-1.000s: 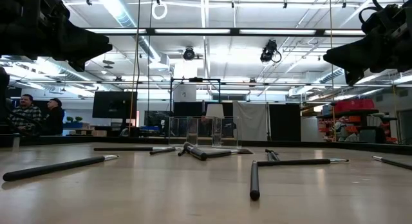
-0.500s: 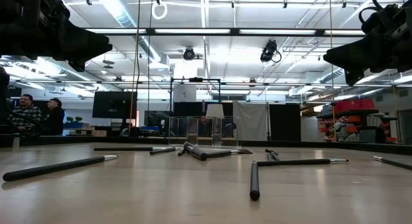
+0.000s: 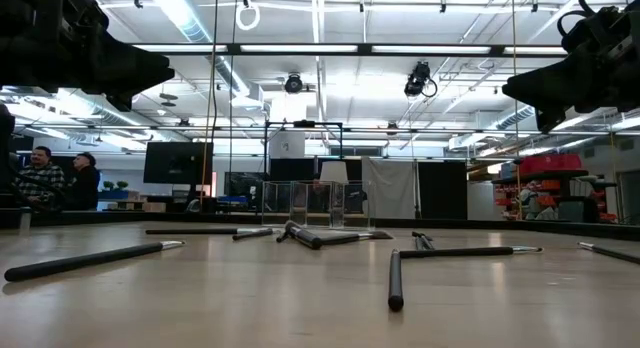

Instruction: Put items in baskets/containers

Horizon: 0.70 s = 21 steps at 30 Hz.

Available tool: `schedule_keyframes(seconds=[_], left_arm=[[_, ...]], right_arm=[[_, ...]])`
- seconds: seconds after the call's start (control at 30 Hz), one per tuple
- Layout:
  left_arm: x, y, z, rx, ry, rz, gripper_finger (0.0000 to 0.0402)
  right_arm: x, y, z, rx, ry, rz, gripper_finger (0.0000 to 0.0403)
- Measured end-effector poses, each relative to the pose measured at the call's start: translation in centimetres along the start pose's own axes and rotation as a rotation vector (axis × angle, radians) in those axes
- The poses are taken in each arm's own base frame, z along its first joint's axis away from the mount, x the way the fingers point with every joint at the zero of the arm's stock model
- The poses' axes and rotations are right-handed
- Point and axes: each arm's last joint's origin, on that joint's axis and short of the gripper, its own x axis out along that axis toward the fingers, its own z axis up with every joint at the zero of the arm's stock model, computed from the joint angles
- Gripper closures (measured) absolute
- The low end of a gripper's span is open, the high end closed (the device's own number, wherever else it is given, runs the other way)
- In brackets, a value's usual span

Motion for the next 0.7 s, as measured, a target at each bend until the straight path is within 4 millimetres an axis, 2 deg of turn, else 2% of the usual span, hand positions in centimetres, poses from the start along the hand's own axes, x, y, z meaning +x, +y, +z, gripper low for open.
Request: schedule_keyframes(seconds=[0.7], left_arm=[[0.0,0.12,0.09,-0.003,-0.01,0.041,0.0266]], right_arm=[[0.0,0.0,0.0,0.0,0.0,0.0,0.033]])
